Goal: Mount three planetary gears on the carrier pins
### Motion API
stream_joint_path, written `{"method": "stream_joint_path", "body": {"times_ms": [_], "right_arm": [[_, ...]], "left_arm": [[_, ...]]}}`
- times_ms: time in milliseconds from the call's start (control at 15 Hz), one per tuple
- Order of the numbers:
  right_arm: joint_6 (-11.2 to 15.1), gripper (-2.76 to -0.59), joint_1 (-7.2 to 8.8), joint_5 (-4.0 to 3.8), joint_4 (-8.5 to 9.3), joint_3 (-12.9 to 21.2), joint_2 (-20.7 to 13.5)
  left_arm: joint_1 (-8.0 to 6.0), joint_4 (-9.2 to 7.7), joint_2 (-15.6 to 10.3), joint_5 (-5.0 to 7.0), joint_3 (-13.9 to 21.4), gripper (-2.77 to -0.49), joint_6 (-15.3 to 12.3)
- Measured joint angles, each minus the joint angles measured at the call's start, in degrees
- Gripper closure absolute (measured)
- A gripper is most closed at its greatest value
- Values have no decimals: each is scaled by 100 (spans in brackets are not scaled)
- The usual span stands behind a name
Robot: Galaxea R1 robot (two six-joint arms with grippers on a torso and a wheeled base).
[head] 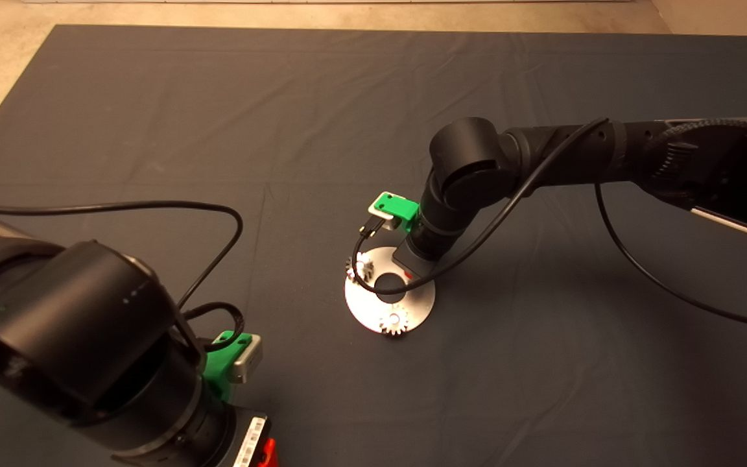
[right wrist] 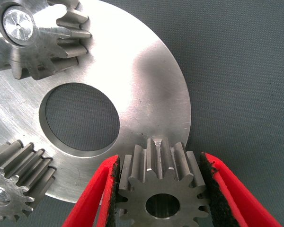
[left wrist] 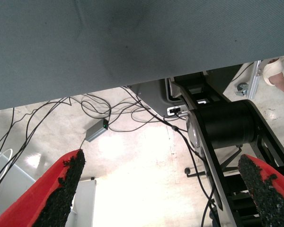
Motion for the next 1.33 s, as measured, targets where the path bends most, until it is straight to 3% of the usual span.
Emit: {"method": "stream_joint_path", "body": {"times_ms": [667, 1333], "right_arm": [[5, -116, 0, -2, 0, 0, 1], [127, -158, 6, -7, 1, 162, -18]], "left_arm": [[0, -1, 2, 0, 17, -233, 0], [0, -9, 84, 0, 22, -233, 0]]}}
